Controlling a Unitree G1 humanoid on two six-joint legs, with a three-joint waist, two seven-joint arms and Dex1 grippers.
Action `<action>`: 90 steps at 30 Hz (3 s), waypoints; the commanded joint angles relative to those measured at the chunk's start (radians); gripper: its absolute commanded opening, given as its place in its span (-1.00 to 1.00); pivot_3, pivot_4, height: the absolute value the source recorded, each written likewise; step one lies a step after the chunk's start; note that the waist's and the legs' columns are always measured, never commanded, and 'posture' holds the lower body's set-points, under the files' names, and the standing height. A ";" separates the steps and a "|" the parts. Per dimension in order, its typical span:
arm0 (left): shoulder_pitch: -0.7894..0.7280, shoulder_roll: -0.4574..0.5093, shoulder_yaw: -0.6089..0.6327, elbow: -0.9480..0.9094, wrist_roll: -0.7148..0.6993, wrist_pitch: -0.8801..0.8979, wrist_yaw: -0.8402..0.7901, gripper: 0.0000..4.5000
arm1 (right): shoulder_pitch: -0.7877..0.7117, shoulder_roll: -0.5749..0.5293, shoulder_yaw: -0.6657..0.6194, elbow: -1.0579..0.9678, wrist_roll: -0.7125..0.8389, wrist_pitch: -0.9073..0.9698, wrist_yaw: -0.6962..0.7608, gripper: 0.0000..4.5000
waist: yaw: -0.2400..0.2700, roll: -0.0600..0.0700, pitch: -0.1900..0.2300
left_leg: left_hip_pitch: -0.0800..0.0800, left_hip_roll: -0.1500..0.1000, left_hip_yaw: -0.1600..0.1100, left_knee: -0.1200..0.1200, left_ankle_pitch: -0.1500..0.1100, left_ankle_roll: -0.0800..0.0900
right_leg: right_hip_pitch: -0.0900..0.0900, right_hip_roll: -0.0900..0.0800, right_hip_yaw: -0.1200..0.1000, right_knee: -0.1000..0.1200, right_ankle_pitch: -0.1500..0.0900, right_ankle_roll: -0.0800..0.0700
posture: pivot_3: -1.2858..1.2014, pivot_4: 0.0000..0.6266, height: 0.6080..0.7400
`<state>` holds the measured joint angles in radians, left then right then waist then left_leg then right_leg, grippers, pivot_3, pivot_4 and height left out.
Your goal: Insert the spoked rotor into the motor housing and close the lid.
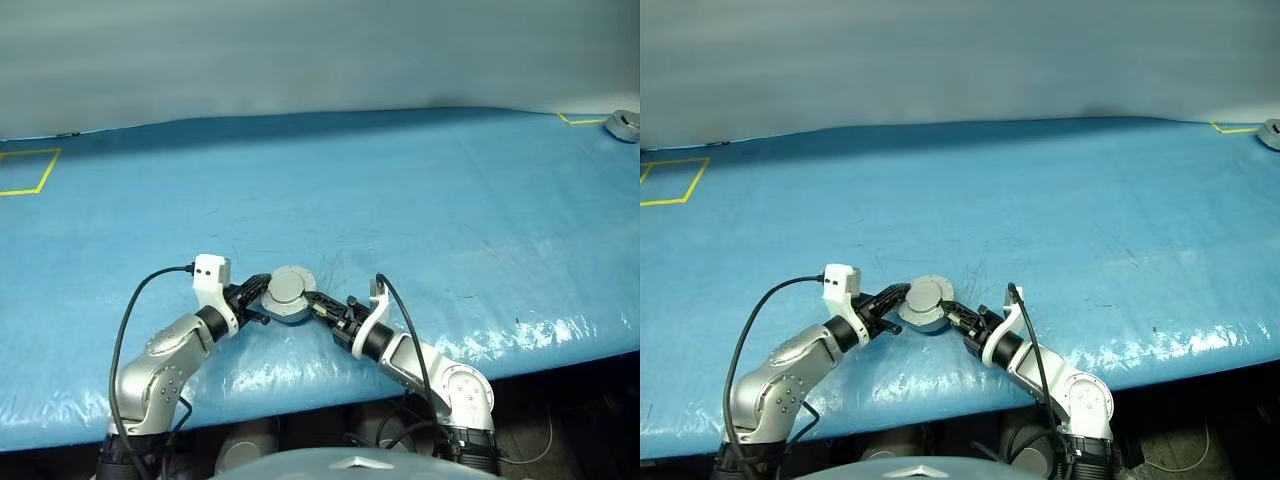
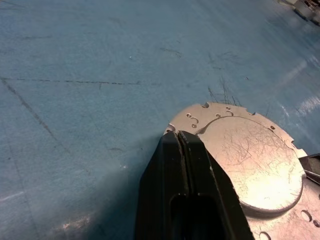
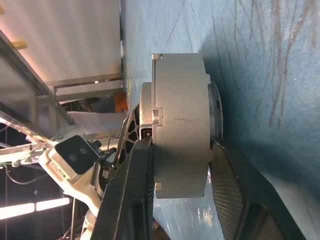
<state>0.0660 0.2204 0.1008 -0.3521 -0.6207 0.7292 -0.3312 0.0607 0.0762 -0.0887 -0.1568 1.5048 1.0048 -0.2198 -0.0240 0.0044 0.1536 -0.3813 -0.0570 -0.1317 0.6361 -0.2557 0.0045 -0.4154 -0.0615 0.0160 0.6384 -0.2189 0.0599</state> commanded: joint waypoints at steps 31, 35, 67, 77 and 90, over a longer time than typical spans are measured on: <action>0.151 -0.337 0.072 -0.017 -1.072 -0.120 0.340 1.00 | -0.256 0.025 0.069 -0.100 0.146 -0.164 -0.029 -0.46 | -0.001 -0.003 0.009 | -0.009 -0.001 0.002 0.010 -0.001 0.002 | -0.001 0.001 0.001 -0.007 0.005 -0.002 | 0.03 -0.52 1.00; 0.144 -0.314 0.062 0.005 -1.078 -0.124 0.298 1.00 | -0.212 0.033 0.150 -0.122 0.173 -0.138 -0.054 -0.46 | -0.001 -0.003 0.009 | -0.009 -0.001 0.002 0.010 -0.001 0.002 | -0.001 0.001 0.001 -0.007 0.004 -0.004 | 0.03 -0.52 1.00; -0.098 -0.161 0.177 0.238 -0.925 -0.198 0.310 0.05 | -0.058 -0.492 0.455 -0.386 -0.911 -0.503 0.299 1.00 | 0.013 -0.005 0.008 | -0.009 -0.006 0.002 0.015 0.002 -0.003 | 0.001 0.004 -0.001 -0.006 0.009 0.003 | 0.03 -0.52 1.00; -0.572 -0.057 0.248 0.774 -0.618 -0.269 0.228 0.05 | 0.074 -0.428 0.475 -0.265 -1.285 -0.783 0.313 1.00 | 0.014 -0.009 0.008 | -0.009 -0.006 0.002 0.018 0.005 -0.004 | 0.002 0.005 0.000 -0.006 0.015 0.002 | 0.03 -0.52 1.00; -0.969 -0.001 0.320 1.401 -0.266 -0.413 0.129 0.05 | 0.106 -0.312 0.451 -0.190 -1.436 -0.852 0.342 1.00 | 0.004 -0.011 0.008 | -0.011 -0.006 0.000 0.018 0.005 -0.004 | -0.001 0.005 0.000 -0.006 0.016 0.001 | 0.03 -0.52 1.00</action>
<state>-0.8613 0.2022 0.4058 1.0370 -0.9211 0.3410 -0.1851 0.1655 -0.2464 0.3772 -0.3202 0.0753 0.1725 0.1117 -0.0203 -0.0063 0.1616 -0.3922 -0.0633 -0.1316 0.6540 -0.2509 0.0004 -0.4163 -0.0565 0.0162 0.6324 -0.2033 0.0613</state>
